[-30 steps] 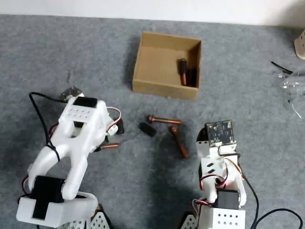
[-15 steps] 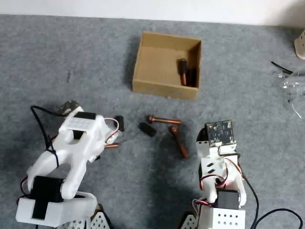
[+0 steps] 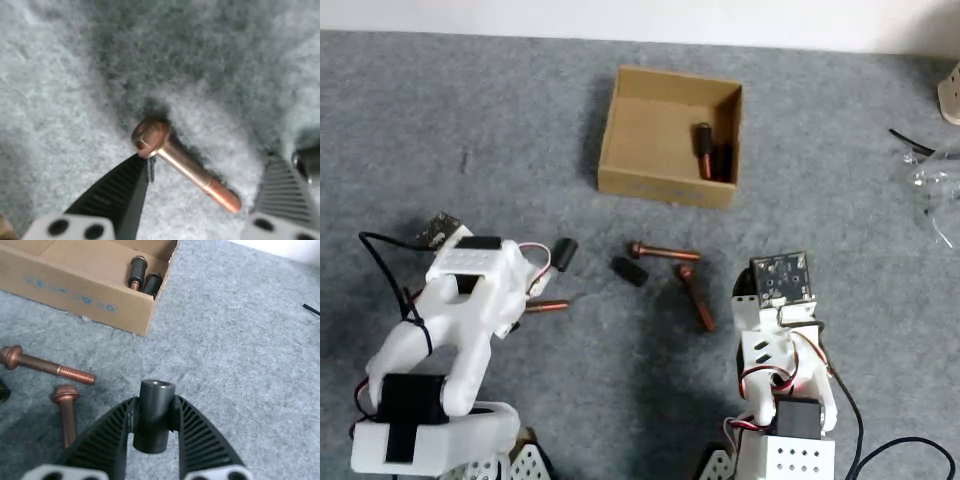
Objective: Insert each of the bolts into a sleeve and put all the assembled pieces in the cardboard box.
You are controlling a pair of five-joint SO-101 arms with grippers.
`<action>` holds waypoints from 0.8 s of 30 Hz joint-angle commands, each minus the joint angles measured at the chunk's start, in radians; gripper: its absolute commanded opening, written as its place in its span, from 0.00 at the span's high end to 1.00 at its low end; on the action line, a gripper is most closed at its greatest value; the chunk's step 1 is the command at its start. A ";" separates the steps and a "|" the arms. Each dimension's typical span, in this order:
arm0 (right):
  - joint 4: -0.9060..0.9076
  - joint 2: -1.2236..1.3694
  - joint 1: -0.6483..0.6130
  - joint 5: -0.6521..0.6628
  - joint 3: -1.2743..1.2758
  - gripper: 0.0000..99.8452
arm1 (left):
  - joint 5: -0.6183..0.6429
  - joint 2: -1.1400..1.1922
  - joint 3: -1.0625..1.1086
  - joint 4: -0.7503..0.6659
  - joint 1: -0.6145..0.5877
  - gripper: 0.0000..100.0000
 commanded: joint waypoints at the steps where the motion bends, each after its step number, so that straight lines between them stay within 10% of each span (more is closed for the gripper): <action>1: -0.045 -0.015 0.013 0.011 0.113 0.99 | 0.006 -0.012 0.016 -0.008 -0.042 0.81; 24: -0.045 -0.015 0.013 0.011 0.113 0.99 | -0.078 -0.015 -0.062 -0.006 -0.058 0.99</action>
